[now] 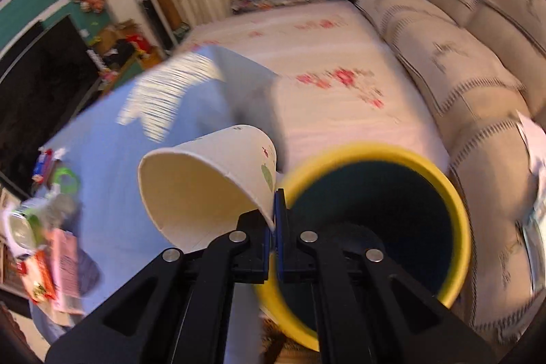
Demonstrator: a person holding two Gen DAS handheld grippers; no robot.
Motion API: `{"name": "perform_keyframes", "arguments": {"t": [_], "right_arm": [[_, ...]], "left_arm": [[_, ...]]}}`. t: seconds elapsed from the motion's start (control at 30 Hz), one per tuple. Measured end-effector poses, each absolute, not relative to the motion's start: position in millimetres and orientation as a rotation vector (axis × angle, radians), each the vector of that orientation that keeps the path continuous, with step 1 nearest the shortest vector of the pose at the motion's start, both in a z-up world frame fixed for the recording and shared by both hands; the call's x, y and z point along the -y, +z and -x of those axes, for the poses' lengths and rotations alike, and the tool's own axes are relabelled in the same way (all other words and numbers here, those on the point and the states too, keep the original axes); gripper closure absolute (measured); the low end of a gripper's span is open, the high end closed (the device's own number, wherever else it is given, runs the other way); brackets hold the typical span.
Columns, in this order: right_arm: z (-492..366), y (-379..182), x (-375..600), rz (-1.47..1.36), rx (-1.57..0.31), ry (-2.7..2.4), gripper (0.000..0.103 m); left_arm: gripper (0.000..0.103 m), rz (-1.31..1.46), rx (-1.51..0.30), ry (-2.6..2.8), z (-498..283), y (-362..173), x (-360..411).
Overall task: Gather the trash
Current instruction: 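Carry the cup over the yellow-rimmed bin and open the right gripper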
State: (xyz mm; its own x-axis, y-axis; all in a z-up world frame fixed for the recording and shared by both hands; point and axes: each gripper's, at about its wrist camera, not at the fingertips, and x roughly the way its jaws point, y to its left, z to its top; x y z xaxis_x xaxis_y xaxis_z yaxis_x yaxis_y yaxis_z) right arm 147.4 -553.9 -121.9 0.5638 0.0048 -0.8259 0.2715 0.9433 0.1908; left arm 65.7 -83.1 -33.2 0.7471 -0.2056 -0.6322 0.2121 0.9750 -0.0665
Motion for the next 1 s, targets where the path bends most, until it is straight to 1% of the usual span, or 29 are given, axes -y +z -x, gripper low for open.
{"name": "perform_keyframes", "arguments": {"t": [0.13, 0.3, 0.33, 0.37, 0.43, 0.57, 0.67, 0.73, 0.9, 1.0], "right_arm": [[-135, -164, 590, -0.326, -1.064, -0.258, 0.1], [-141, -204, 604, -0.31, -1.142, -0.312, 0.099], [-142, -209, 606, -0.313, -1.148, -0.32, 0.096], [-143, -212, 608, -0.314, -1.151, -0.328, 0.089], [-143, -214, 609, -0.305, -1.149, -0.342, 0.078], [-138, -210, 611, -0.284, -1.133, -0.351, 0.07], [-132, -203, 608, -0.26, -1.117, -0.349, 0.067], [-130, -199, 608, -0.242, -1.109, -0.35, 0.066], [-127, -192, 602, -0.213, -1.097, -0.346, 0.065], [-129, -192, 599, -0.212, -1.101, -0.336, 0.064]], "left_arm": [[0.004, -0.032, -0.7, -0.254, -60, -31, 103], [0.004, -0.037, -0.719, -0.236, -59, -32, 109], [0.004, -0.036, -0.724, -0.23, -60, -32, 109], [0.004, -0.035, -0.728, -0.223, -61, -32, 109], [0.004, -0.032, -0.733, -0.211, -62, -31, 106], [0.004, -0.034, -0.74, -0.186, -69, -32, 103], [0.004, -0.015, -0.77, -0.18, -81, -39, 99], [0.004, 0.012, -0.799, -0.178, -92, -45, 96], [0.004, 0.037, -0.803, -0.163, -116, -52, 89], [0.009, 0.038, -0.767, -0.165, -125, -46, 89]]}}
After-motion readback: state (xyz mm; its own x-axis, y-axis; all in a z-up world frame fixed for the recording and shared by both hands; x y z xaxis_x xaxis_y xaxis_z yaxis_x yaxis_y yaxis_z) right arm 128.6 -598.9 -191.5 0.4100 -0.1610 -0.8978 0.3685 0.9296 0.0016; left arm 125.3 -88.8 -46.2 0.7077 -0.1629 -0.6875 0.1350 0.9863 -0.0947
